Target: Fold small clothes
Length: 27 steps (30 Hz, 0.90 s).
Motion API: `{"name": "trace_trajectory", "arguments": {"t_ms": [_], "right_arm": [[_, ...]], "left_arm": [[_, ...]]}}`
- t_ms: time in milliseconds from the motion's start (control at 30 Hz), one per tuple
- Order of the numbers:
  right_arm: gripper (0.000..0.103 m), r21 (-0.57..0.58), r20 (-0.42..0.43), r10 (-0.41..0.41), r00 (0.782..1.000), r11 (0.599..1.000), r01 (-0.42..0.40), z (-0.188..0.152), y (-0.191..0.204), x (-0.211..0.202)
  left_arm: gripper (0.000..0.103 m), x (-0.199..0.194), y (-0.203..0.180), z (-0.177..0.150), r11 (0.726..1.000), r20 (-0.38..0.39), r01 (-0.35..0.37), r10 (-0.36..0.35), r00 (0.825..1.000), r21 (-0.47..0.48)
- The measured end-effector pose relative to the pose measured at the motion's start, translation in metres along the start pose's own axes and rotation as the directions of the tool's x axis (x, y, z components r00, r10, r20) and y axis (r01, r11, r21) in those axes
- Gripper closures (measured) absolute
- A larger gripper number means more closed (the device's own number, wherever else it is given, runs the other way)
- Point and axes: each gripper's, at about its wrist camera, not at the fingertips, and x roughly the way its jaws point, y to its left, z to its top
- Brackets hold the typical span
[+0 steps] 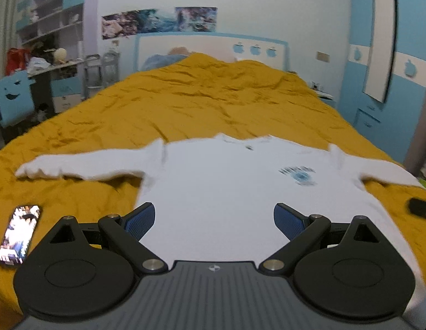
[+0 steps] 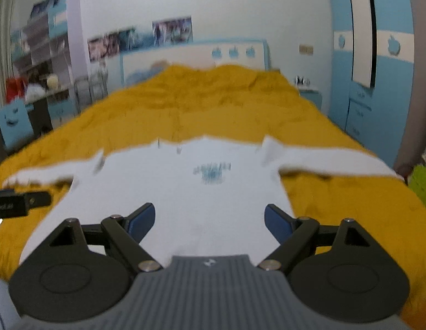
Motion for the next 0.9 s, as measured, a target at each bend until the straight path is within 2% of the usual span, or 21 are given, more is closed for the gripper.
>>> {"name": "trace_trajectory", "arguments": {"t_ms": [133, 267, 367, 467, 533, 633, 667, 767, 833, 900], "right_arm": [[0.02, -0.015, 0.012, -0.02, 1.0, 1.0, 0.02, 0.021, -0.009, 0.035], [0.02, -0.006, -0.025, -0.007, 1.0, 1.0, 0.007, 0.038, -0.012, 0.077], [0.02, 0.02, -0.056, 0.04, 0.998, 0.999, -0.039, 0.049, -0.012, 0.109], [0.02, -0.008, -0.074, 0.04, 0.996, 0.999, -0.041, 0.056, -0.006, 0.141], [0.02, -0.052, -0.089, 0.028, 0.996, 0.998, -0.033, 0.059, 0.001, 0.166], [0.02, -0.108, -0.125, 0.02, 0.992, 0.994, -0.033, 0.064, 0.01, 0.199], [0.02, -0.108, -0.135, 0.025, 0.991, 0.993, -0.04, 0.067, 0.011, 0.209], [0.02, -0.081, -0.162, 0.047, 0.986, 0.995, -0.061, 0.072, 0.015, 0.23], [0.02, -0.064, -0.167, 0.065, 0.984, 0.995, -0.077, 0.074, 0.02, 0.243], [0.02, -0.066, -0.17, 0.072, 0.983, 0.994, -0.084, 0.075, 0.027, 0.25]], "left_arm": [[0.0, 0.033, 0.036, 0.018, 0.999, 0.008, -0.028, 0.028, 1.0, -0.046], [0.0, 0.067, 0.09, 0.035, 0.987, -0.005, -0.028, 0.028, 1.0, -0.16], [0.0, 0.088, 0.13, 0.043, 0.969, -0.02, -0.062, 0.059, 0.998, -0.239], [0.0, 0.104, 0.174, 0.046, 0.934, -0.018, -0.066, 0.064, 0.998, -0.35], [0.0, 0.114, 0.21, 0.048, 0.891, -0.021, -0.064, 0.061, 0.998, -0.449], [0.0, 0.12, 0.258, 0.051, 0.847, -0.031, -0.085, 0.081, 0.996, -0.524], [0.0, 0.122, 0.277, 0.052, 0.833, -0.039, -0.099, 0.093, 0.995, -0.544], [0.0, 0.127, 0.335, 0.049, 0.767, -0.074, -0.142, 0.122, 0.99, -0.625], [0.0, 0.132, 0.372, 0.041, 0.697, -0.102, -0.175, 0.146, 0.984, -0.695], [0.0, 0.137, 0.405, 0.027, 0.608, -0.119, -0.181, 0.142, 0.983, -0.773]]}}
